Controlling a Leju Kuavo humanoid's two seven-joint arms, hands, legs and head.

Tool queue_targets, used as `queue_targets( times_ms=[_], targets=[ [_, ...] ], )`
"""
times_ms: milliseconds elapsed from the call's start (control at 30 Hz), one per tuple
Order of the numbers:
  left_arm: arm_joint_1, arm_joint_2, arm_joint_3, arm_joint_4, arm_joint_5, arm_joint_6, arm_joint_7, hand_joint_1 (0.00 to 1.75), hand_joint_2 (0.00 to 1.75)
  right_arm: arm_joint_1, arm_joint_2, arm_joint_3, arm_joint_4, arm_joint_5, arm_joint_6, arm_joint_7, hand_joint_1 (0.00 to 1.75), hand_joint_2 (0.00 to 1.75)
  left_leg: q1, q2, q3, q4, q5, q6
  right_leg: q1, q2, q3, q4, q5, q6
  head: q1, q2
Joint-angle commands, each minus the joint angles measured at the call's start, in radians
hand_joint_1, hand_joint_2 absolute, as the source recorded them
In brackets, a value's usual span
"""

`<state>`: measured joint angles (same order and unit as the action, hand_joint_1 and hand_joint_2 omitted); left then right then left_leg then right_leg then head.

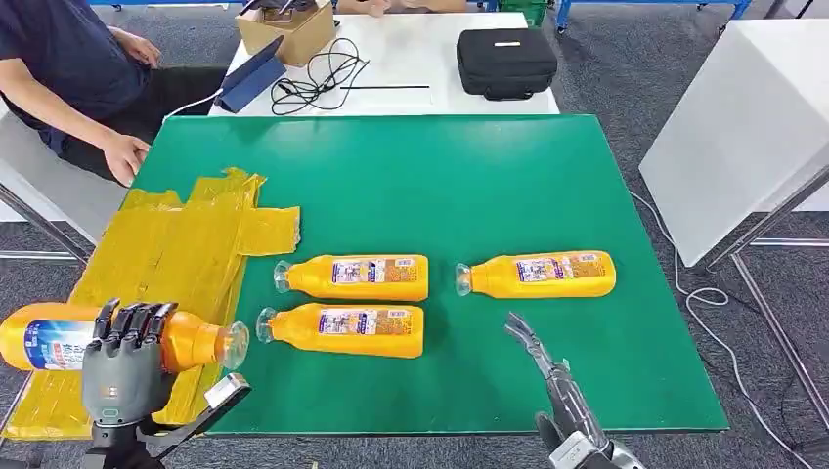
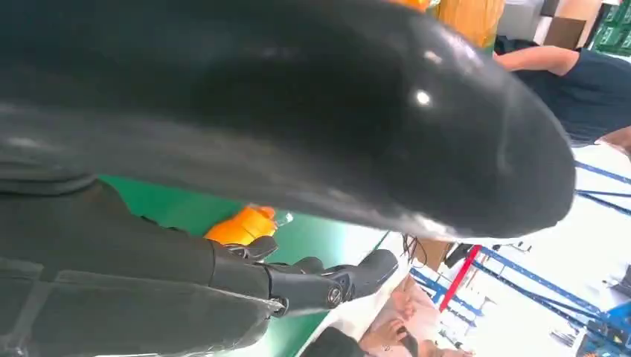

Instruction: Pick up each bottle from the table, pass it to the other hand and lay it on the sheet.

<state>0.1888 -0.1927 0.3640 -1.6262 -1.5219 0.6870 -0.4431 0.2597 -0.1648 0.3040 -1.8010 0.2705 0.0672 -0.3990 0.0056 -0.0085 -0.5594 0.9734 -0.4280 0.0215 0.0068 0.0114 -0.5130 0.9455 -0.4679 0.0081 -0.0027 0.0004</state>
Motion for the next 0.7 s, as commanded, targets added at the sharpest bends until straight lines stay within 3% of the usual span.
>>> queue_targets(
  times_ms=[33, 67, 133, 400, 700],
  targets=[
    [-0.08, 0.534, -0.738, 0.316, -0.049, 0.011, 0.84, 1.75, 1.75, 0.002, -0.015, -0.016, -0.017, 0.022, 0.047, 0.023, 0.0, 0.0, 0.0, -0.007, 0.002, -0.003, 0.002, -0.001, 0.0, -0.008, 0.003, -0.002, -0.001, 0.0, 0.0, 0.0],
    [-0.106, 0.558, -0.827, 0.34, -0.049, 0.011, 0.929, 1.75, 1.75, 0.0, -0.017, -0.018, -0.017, 0.025, 0.052, 0.024, 0.0, 0.0, 0.0, -0.008, 0.003, -0.003, 0.002, -0.002, 0.0, -0.01, 0.004, -0.002, -0.001, 0.0, -0.001, 0.0],
    [-0.119, 0.552, -0.872, 0.382, -0.049, 0.011, 0.956, 1.75, 1.75, -0.001, -0.018, -0.024, -0.013, 0.023, 0.056, 0.024, 0.0, 0.0, 0.0, -0.008, 0.004, -0.002, 0.001, -0.001, 0.0, -0.009, -0.007, -0.001, -0.002, 0.0, -0.001, 0.0],
    [-0.161, 0.538, -0.97, 0.475, -0.049, 0.011, 0.949, 1.75, 1.75, -0.009, -0.004, -0.047, -0.025, 0.028, 0.07, 0.028, 0.0, 0.0, 0.001, 0.003, 0.005, -0.002, -0.001, -0.002, 0.0, 0.001, 0.005, -0.001, -0.002, 0.001, 0.0, 0.0],
    [-0.169, 0.506, -0.977, 0.544, -0.049, 0.011, 0.903, 1.75, 1.75, -0.031, 0.0, -0.076, -0.005, 0.023, 0.09, 0.031, 0.0, 0.0, 0.0, 0.002, 0.005, -0.002, -0.001, -0.003, -0.001, 0.001, 0.004, -0.001, -0.001, 0.001, 0.0, 0.0]
  ],
)
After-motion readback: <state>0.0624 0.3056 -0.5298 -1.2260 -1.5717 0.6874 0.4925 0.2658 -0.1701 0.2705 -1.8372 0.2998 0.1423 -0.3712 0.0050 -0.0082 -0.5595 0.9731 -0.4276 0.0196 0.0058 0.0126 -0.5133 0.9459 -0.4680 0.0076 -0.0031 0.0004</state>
